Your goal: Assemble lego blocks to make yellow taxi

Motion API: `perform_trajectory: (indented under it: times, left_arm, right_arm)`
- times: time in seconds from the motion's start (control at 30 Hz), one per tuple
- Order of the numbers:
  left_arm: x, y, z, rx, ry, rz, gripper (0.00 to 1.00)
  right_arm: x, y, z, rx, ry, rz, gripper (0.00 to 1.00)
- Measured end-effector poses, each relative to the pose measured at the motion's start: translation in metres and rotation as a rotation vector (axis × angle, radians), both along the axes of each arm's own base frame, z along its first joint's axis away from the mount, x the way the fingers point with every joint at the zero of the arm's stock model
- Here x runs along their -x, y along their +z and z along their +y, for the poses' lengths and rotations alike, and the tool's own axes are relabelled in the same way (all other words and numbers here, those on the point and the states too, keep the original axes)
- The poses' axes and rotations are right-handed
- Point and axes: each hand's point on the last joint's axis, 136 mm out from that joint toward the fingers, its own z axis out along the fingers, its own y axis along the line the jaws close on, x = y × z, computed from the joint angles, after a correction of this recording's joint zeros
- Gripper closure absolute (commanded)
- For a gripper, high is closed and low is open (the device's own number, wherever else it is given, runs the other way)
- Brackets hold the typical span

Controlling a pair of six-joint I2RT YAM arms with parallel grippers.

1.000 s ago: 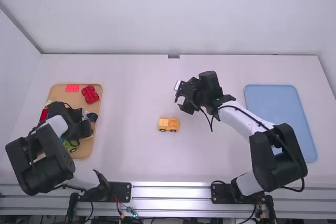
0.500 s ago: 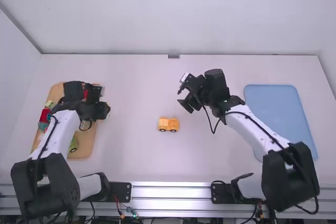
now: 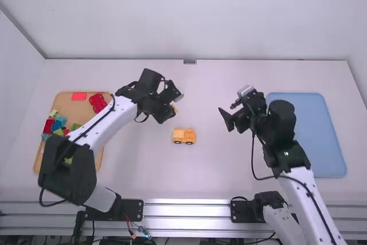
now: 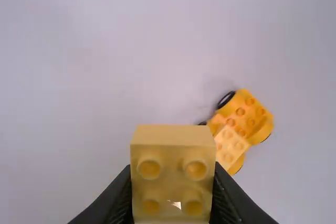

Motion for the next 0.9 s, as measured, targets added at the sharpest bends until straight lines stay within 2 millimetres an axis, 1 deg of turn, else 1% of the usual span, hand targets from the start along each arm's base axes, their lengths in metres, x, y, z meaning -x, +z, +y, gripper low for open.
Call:
perform_trajectory:
  times: [0.03, 0.07, 0.1, 0.13, 0.23, 0.3, 0.37, 0.4, 0.43, 0.47, 0.57, 0.63, 0.73, 0.8, 0.9]
  left_arm:
    - [-0.001, -0.006, -0.012, -0.015, -0.042, 0.019, 0.97]
    - [-0.001, -0.006, -0.013, -0.016, -0.047, 0.020, 0.97]
    - [-0.002, -0.011, -0.025, -0.029, -0.089, 0.033, 0.98]
    - [-0.002, -0.018, -0.042, -0.041, -0.146, 0.036, 0.98]
    - [-0.001, -0.029, -0.070, -0.067, -0.233, 0.023, 0.98]
    - [0.007, -0.041, -0.094, -0.096, -0.306, -0.003, 0.96]
    - [0.014, -0.047, -0.107, -0.114, -0.350, -0.017, 0.96]
    - [0.022, -0.053, -0.119, -0.131, -0.397, -0.030, 0.94]
    - [0.027, -0.056, -0.127, -0.138, -0.428, -0.038, 0.94]
    - [0.030, -0.058, -0.130, -0.143, -0.442, -0.041, 0.94]
    - [0.043, -0.070, -0.156, -0.153, -0.527, -0.076, 0.95]
    - [0.044, -0.079, -0.160, -0.162, -0.542, -0.079, 0.96]
    - [0.044, -0.095, -0.155, -0.194, -0.543, -0.056, 0.95]
    - [0.042, -0.099, -0.152, -0.203, -0.543, -0.051, 0.95]
    - [0.038, -0.099, -0.151, -0.211, -0.553, -0.068, 0.90]
  right_arm:
    - [0.007, -0.001, -0.007, -0.018, -0.026, -0.012, 0.01]
    - [0.010, 0.000, -0.011, -0.027, -0.039, -0.019, 0.01]
    - [0.016, 0.001, -0.017, -0.046, -0.065, -0.035, 0.01]
    - [0.024, 0.002, -0.026, -0.071, -0.101, -0.058, 0.01]
    - [0.035, 0.007, -0.039, -0.111, -0.154, -0.101, 0.01]
    - [0.044, 0.007, -0.050, -0.142, -0.203, -0.122, 0.01]
    - [0.049, 0.004, -0.057, -0.160, -0.240, -0.126, 0.01]
    - [0.051, 0.002, -0.062, -0.169, -0.262, -0.126, 0.01]
    - [0.052, 0.001, -0.066, -0.175, -0.280, -0.129, 0.01]
    - [0.053, 0.000, -0.067, -0.178, -0.286, -0.130, 0.01]
    - [0.056, 0.001, -0.071, -0.197, -0.296, -0.139, 0.02]
    - [0.057, 0.003, -0.070, -0.204, -0.284, -0.141, 0.01]
    - [0.058, 0.003, -0.067, -0.212, -0.267, -0.137, 0.01]
    - [0.059, 0.003, -0.065, -0.213, -0.257, -0.137, 0.01]
    - [0.059, 0.003, -0.064, -0.216, -0.248, -0.136, 0.01]
